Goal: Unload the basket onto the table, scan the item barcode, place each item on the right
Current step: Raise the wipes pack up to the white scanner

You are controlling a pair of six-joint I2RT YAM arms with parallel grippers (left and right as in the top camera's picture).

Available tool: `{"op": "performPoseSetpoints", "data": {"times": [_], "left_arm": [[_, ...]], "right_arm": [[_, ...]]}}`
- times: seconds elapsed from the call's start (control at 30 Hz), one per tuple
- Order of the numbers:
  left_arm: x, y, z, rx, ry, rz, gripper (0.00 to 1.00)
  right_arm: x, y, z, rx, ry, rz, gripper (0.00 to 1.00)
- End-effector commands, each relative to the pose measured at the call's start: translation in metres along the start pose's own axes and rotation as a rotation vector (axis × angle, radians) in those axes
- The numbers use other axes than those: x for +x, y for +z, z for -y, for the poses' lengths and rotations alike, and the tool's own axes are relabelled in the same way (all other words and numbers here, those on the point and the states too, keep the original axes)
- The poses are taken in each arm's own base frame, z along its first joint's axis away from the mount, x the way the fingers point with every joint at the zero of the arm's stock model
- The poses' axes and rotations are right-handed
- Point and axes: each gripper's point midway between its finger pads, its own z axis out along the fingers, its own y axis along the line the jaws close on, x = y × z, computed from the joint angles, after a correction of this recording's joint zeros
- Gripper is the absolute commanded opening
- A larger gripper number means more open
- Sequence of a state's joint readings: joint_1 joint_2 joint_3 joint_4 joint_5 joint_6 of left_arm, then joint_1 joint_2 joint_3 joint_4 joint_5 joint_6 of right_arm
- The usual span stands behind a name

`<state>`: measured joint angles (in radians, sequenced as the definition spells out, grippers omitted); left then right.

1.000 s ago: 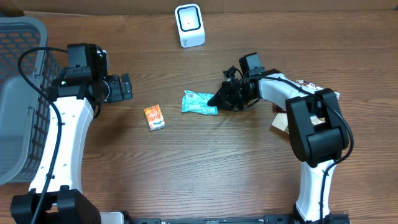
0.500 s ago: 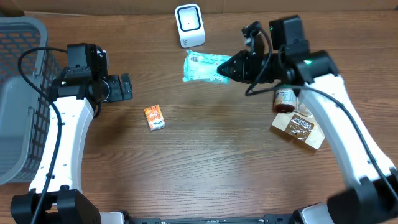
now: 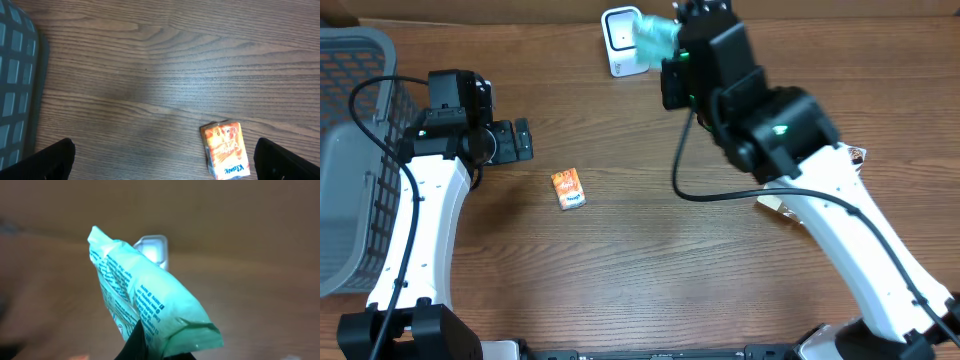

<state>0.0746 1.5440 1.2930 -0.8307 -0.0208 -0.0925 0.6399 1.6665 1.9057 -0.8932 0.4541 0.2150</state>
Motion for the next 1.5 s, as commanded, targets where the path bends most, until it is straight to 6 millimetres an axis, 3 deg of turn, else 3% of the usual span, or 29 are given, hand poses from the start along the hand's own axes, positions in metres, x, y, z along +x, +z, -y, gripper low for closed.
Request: {"op": "performPoseSetpoints", "data": {"times": [0.0, 0.1, 0.13, 0.23, 0.43, 0.53, 0.7, 0.97, 1.2, 1.47], "left_arm": [[0.001, 0.003, -0.003, -0.011, 0.026, -0.007, 0.99], [0.001, 0.003, -0.003, -0.011, 0.026, -0.007, 1.00], [0.001, 0.003, -0.003, -0.011, 0.026, -0.007, 1.00], [0.001, 0.003, -0.003, -0.011, 0.026, -0.007, 1.00], [0.001, 0.003, -0.003, -0.011, 0.026, -0.007, 1.00], [0.001, 0.003, -0.003, -0.011, 0.026, -0.007, 1.00], [0.001, 0.003, -0.003, -0.011, 0.026, -0.007, 1.00], [0.001, 0.003, -0.003, -0.011, 0.026, -0.007, 1.00], [0.001, 0.003, -0.003, -0.011, 0.026, -0.007, 1.00], [0.001, 0.003, -0.003, -0.011, 0.026, -0.007, 1.00]], "right_arm": [[-0.016, 0.024, 0.023, 0.366, -0.234, 0.099, 0.04], [-0.014, 0.058, 0.009, 0.433, -0.358, 0.114, 0.04], [-0.012, 0.083, -0.005, 0.437, -0.445, 0.126, 0.04], [-0.009, 0.124, -0.022, 0.456, -0.553, 0.163, 0.04], [-0.009, 0.181, -0.038, 0.512, -0.700, 0.267, 0.04], [0.003, 0.208, -0.049, 0.449, -0.790, 0.286, 0.04], [0.024, 0.250, -0.052, 0.323, -0.837, 0.300, 0.04], [0.044, 0.282, -0.025, 0.314, -0.849, 0.256, 0.04], [0.065, 0.298, -0.028, 0.288, -0.870, 0.230, 0.04], [0.056, 0.294, -0.027, 0.342, -0.890, 0.259, 0.04]]}}
